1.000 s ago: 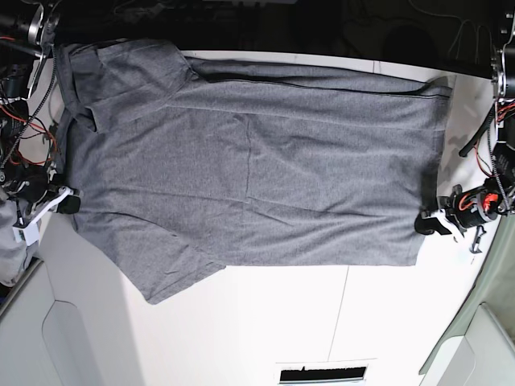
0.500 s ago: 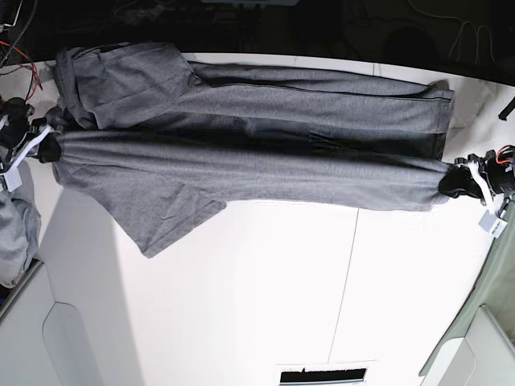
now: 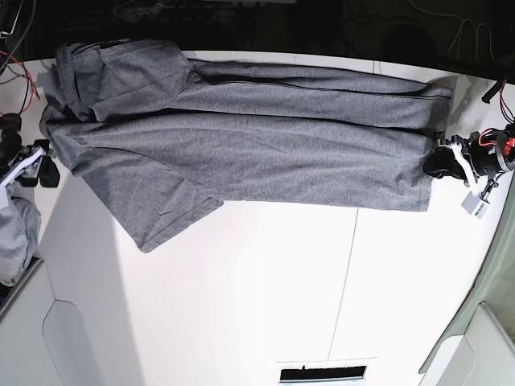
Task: Layout the t-shirt on the table in an organized manner, then fold the t-shirt properly
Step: 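Lift the hem edge and fold it over toward the collar fold, then grasp the folded bundle with both grippers and lift it toward the collar side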
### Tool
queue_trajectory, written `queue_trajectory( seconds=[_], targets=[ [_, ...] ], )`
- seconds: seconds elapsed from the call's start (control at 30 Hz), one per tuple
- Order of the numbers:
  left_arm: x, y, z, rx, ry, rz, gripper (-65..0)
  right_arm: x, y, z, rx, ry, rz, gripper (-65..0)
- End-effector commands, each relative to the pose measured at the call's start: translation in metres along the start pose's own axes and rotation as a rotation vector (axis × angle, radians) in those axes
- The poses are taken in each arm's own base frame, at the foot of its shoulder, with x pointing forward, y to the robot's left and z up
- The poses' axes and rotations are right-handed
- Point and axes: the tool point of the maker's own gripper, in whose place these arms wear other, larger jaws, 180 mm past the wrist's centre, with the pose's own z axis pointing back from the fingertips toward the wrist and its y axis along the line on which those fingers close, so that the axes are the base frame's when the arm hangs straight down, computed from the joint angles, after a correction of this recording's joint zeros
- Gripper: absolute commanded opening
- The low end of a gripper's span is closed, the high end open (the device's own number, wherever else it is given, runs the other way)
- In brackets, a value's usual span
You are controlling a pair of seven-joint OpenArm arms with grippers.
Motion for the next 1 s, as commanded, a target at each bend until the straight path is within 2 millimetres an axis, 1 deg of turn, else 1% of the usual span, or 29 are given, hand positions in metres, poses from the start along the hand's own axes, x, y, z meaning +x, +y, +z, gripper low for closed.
queue_trajectory(
  seconds=[0.0,0.1,0.17,0.2,0.27,0.33,0.37,0.4,0.47,0.57,0.63,0.7,0.77,0.83,0.97],
  targets=[
    [0.019,0.006,0.01,0.012,-0.045,-0.022,-65.0,0.03,-0.001,0.003,0.002,-0.08,0.015,-33.8],
    [0.019,0.006,0.01,0.012,-0.045,-0.023,-65.0,0.051,0.007,-0.006,0.015,-0.125,0.009,-33.8],
    [0.019,0.006,0.01,0.013,-0.046,-0.023,-65.0,0.057,0.012,-0.018,0.013,-0.126,0.012,-33.8],
    [0.02,0.006,0.01,0.013,-0.046,-0.023,-63.8,0.058,0.014,-0.026,0.012,-0.121,0.009,-33.8],
    [0.019,0.007,0.01,0.014,-0.045,-0.024,-51.4,0.057,0.016,-0.043,0.01,-0.108,0.006,-33.8],
    [0.019,0.008,0.011,0.02,-0.041,-0.029,-38.5,0.049,0.017,-0.061,0.007,-0.076,0.0,-33.8],
    [0.019,0.01,0.013,0.023,-0.04,-0.03,-34.3,0.043,0.018,-0.069,0.008,-0.055,-0.005,-33.8],
    [0.02,0.013,0.015,0.031,-0.039,-0.033,-32.3,0.037,0.019,-0.076,0.012,-0.035,-0.01,-33.8],
    [0.024,0.019,0.023,0.05,-0.036,-0.039,-32.1,0.026,0.02,-0.086,0.019,0.003,-0.018,-33.8],
    [0.036,0.029,0.035,0.08,-0.07,-0.031,-32.1,0.009,0.021,-0.092,0.026,0.042,-0.031,-33.8],
    [0.047,0.033,0.04,0.093,-0.121,-0.027,-32.1,0.004,0.021,-0.092,0.026,0.054,-0.037,-33.8],
    [0.056,0.036,0.041,0.115,-0.173,-0.055,-32.1,0.004,0.021,-0.092,0.027,0.053,-0.038,-33.8],
    [0.057,0.041,0.032,0.163,-0.185,-0.073,-32.1,0.007,0.022,-0.092,0.033,0.044,-0.046,-33.8],
    [0.055,0.044,0.017,0.188,-0.171,-0.054,-32.1,0.009,0.027,-0.093,0.053,0.035,-0.055,-33.8],
    [0.055,0.045,-0.015,0.167,-0.183,0.064,-32.1,0.003,0.043,-0.099,0.087,0.045,-0.058,-33.8]
  ],
)
